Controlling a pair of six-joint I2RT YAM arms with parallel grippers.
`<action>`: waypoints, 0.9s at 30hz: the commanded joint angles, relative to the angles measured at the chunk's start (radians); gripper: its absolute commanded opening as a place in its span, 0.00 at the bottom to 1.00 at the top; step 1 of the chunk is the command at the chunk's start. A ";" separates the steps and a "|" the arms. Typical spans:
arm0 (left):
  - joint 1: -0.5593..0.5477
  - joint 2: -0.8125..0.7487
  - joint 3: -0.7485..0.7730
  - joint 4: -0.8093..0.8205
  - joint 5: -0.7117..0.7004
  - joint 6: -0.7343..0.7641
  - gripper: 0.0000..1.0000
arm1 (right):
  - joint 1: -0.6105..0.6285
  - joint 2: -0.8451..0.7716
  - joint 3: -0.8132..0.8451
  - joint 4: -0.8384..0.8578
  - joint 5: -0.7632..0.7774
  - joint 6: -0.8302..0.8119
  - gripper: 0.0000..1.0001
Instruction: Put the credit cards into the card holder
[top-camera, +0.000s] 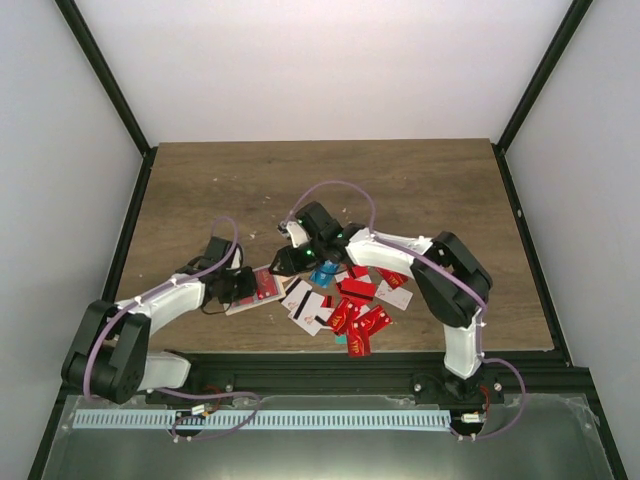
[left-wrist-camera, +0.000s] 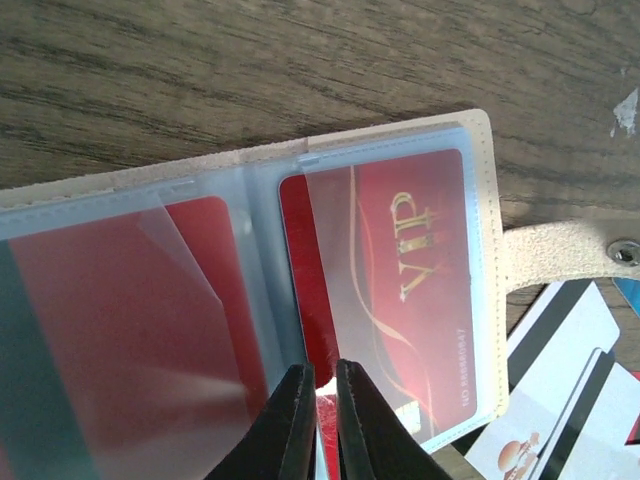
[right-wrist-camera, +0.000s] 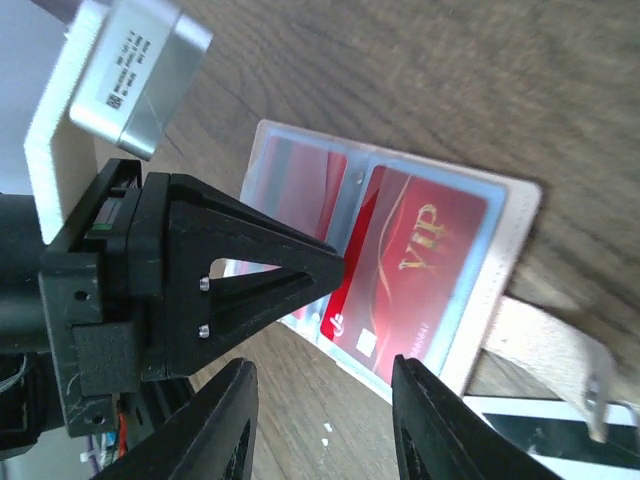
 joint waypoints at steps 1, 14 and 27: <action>-0.005 0.021 -0.014 0.036 0.015 0.022 0.08 | 0.014 0.070 -0.001 0.054 -0.085 0.055 0.39; -0.011 0.052 -0.031 0.055 0.017 0.025 0.04 | 0.015 0.167 0.000 0.073 -0.096 0.077 0.40; -0.017 0.067 -0.041 0.062 0.010 0.021 0.04 | 0.015 0.195 0.003 0.060 -0.071 0.081 0.44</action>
